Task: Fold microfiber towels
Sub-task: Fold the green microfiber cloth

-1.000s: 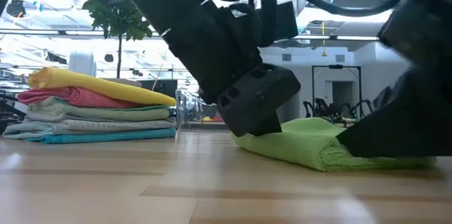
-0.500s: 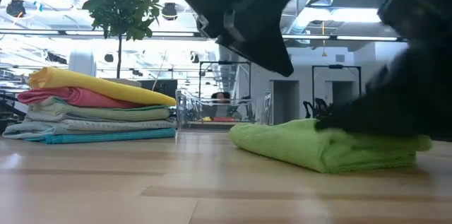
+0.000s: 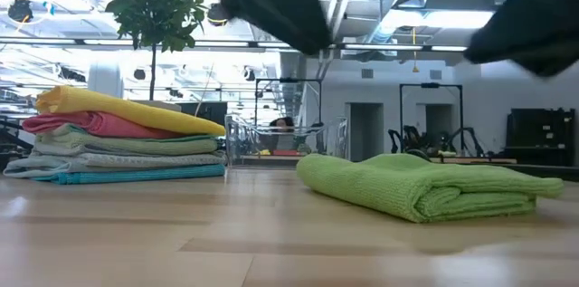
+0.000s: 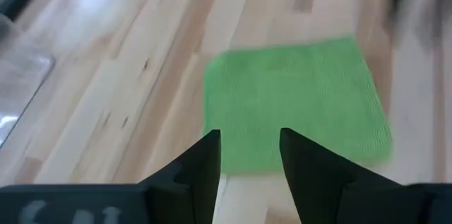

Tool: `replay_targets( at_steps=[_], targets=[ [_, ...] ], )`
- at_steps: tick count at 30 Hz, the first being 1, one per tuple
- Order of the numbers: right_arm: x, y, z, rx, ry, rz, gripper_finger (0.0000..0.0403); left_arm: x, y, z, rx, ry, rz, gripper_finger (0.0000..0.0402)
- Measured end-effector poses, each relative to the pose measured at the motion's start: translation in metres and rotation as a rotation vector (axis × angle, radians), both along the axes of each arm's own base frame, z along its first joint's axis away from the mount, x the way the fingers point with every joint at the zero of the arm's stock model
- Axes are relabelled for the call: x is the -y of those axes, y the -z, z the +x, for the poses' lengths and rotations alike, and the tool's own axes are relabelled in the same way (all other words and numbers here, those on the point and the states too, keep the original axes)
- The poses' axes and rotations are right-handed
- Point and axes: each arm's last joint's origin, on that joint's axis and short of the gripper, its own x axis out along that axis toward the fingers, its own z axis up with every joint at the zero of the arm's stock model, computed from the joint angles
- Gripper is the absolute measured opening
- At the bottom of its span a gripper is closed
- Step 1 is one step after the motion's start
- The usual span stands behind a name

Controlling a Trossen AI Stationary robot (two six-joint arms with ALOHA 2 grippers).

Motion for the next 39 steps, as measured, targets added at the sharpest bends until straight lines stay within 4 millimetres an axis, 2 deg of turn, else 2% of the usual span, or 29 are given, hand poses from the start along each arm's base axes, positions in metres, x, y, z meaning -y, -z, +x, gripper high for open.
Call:
replay_targets(
  at_steps=[3,5,7,9,13,20,23,26,29,32,36,39],
  targets=[
    [0.023,-0.029,-0.017,-0.155,0.046,0.068,0.0114,-0.010,-0.014,-0.011,-0.053,-0.006,-0.035,0.0150],
    [0.033,-0.039,-0.023,-0.200,0.069,0.129,0.0137,-0.020,-0.020,-0.008,-0.046,-0.018,-0.065,0.0163],
    [0.034,-0.046,-0.025,-0.176,0.085,0.171,0.0155,-0.030,-0.022,0.000,-0.012,-0.011,-0.061,0.0175],
    [0.030,-0.049,-0.025,-0.129,0.069,0.143,0.0166,-0.035,-0.018,0.012,0.043,0.050,-0.059,0.0181],
    [0.012,-0.038,-0.027,0.008,0.122,0.021,0.0170,-0.035,-0.003,0.024,0.243,0.197,-0.088,0.0175],
    [-0.007,0.011,-0.026,0.048,0.232,-0.093,0.0158,-0.053,0.061,0.002,0.372,0.155,-0.128,0.0141],
    [-0.008,0.029,-0.018,0.044,0.260,-0.098,0.0156,-0.060,0.089,-0.008,0.319,0.079,-0.127,0.0128],
    [-0.007,0.038,-0.012,0.036,0.276,-0.087,0.0157,-0.059,0.107,-0.007,0.273,0.092,-0.156,0.0120],
    [-0.006,0.039,-0.009,0.024,0.274,-0.066,0.0160,-0.046,0.121,0.001,0.233,0.157,-0.120,0.0115],
    [-0.005,0.035,-0.009,0.023,0.272,-0.049,0.0162,-0.041,0.132,0.007,0.178,0.059,-0.041,0.0112],
    [-0.004,0.019,-0.013,0.013,0.244,-0.003,0.0159,-0.045,0.133,0.008,0.145,0.000,-0.046,0.0110],
    [0.001,0.005,-0.017,-0.044,0.206,0.031,0.0157,-0.044,0.126,0.005,0.147,0.000,-0.031,0.0110]
  ],
)
